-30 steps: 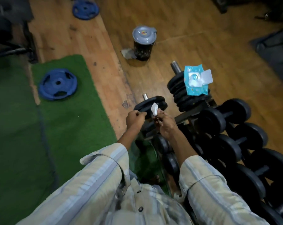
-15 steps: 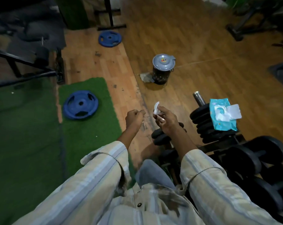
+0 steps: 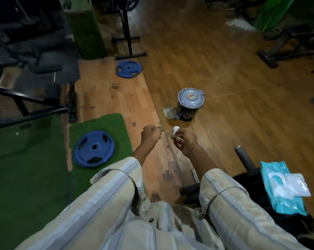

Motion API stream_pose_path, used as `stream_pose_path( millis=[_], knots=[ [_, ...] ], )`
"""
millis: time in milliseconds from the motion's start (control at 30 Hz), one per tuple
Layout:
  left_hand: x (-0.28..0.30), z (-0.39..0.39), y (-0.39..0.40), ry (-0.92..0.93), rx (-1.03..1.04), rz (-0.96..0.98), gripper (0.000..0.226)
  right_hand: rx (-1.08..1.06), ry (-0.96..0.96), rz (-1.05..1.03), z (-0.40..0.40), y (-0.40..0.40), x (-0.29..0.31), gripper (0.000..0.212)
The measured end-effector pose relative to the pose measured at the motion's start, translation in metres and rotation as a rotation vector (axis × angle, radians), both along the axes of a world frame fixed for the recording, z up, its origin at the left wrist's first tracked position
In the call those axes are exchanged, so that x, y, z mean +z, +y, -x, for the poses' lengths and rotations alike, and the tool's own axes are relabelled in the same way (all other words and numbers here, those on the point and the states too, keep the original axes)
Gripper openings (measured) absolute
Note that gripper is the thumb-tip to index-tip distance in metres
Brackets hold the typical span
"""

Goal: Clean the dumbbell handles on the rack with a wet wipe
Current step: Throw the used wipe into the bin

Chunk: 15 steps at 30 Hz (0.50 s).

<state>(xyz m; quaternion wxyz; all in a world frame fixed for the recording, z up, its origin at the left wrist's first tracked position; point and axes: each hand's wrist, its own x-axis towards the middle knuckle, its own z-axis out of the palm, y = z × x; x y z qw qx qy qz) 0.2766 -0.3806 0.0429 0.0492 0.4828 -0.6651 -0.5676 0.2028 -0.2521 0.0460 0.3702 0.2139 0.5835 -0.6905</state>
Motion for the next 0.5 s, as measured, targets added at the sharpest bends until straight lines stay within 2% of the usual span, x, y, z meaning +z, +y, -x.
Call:
stream_pose_path(
  millis=[133, 333, 500],
  knots=[
    [0.005, 0.047, -0.047, 0.012, -0.015, -0.002, 0.024, -0.041, -0.005, -0.011, 0.042, -0.047, 0.01, 0.034],
    [0.006, 0.134, -0.111, 0.027, -0.048, -0.04, 0.024, -0.07, -0.005, -0.016, 0.113, -0.114, 0.005, 0.017],
    [0.002, 0.216, -0.171, 0.043, -0.117, -0.063, 0.027, -0.176, 0.008, -0.015, 0.185, -0.175, 0.003, 0.008]
  ],
)
